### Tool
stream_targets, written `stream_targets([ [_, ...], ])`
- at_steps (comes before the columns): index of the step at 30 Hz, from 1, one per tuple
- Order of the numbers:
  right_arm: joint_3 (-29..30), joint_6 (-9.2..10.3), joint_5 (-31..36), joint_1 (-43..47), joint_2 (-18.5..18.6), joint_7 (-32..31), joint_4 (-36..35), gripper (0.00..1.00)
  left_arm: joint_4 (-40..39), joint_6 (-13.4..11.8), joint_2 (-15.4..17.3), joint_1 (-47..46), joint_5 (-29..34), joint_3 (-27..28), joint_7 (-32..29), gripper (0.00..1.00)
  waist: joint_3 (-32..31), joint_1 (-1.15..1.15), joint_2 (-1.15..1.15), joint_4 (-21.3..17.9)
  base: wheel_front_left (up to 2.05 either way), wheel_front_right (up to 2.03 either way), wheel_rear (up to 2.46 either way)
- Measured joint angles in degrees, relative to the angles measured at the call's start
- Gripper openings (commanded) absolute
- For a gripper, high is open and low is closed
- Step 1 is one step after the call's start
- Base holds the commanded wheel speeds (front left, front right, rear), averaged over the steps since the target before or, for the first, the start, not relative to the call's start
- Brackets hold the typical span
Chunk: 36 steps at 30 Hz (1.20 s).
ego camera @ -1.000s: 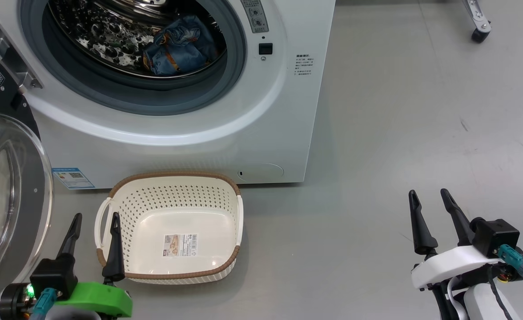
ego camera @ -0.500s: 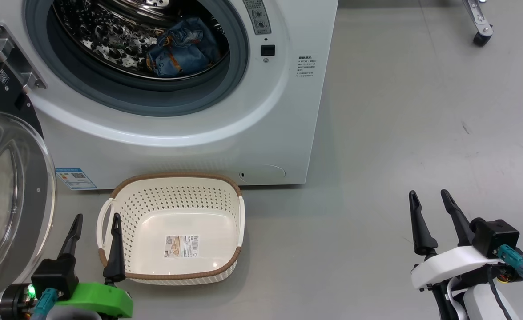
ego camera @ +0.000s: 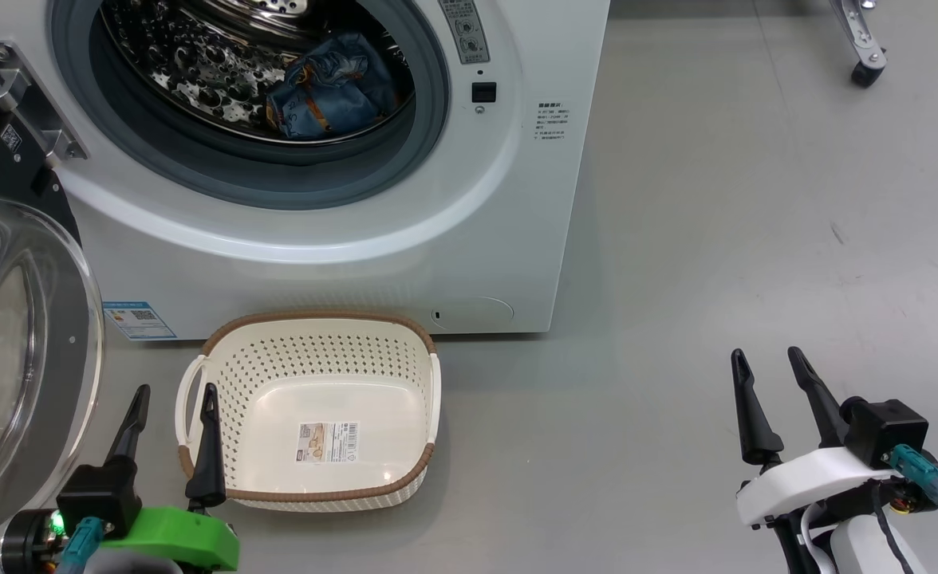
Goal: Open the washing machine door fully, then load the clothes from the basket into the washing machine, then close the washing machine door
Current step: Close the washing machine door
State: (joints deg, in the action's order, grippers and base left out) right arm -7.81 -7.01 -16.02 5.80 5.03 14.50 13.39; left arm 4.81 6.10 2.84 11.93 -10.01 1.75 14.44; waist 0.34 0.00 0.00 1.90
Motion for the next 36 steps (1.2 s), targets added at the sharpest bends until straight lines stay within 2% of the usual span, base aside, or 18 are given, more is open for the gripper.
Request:
stream_targets([
  [16,-0.11,0.00,-0.09,0.62,0.01,0.00,0.24,1.00,0.31,0.42,-0.05,-0.10,-0.16,-0.04,0.00,1.00,0.36,0.00,0.00,0.46,-0.45,0.45,0.00],
  [36,0.09,0.00,-0.16,0.62,0.01,0.00,0.56,1.00,0.27,0.42,-0.08,-0.21,-0.16,-0.05,0.00,1.00,0.53,0.00,0.00,0.66,-1.03,1.03,0.00],
])
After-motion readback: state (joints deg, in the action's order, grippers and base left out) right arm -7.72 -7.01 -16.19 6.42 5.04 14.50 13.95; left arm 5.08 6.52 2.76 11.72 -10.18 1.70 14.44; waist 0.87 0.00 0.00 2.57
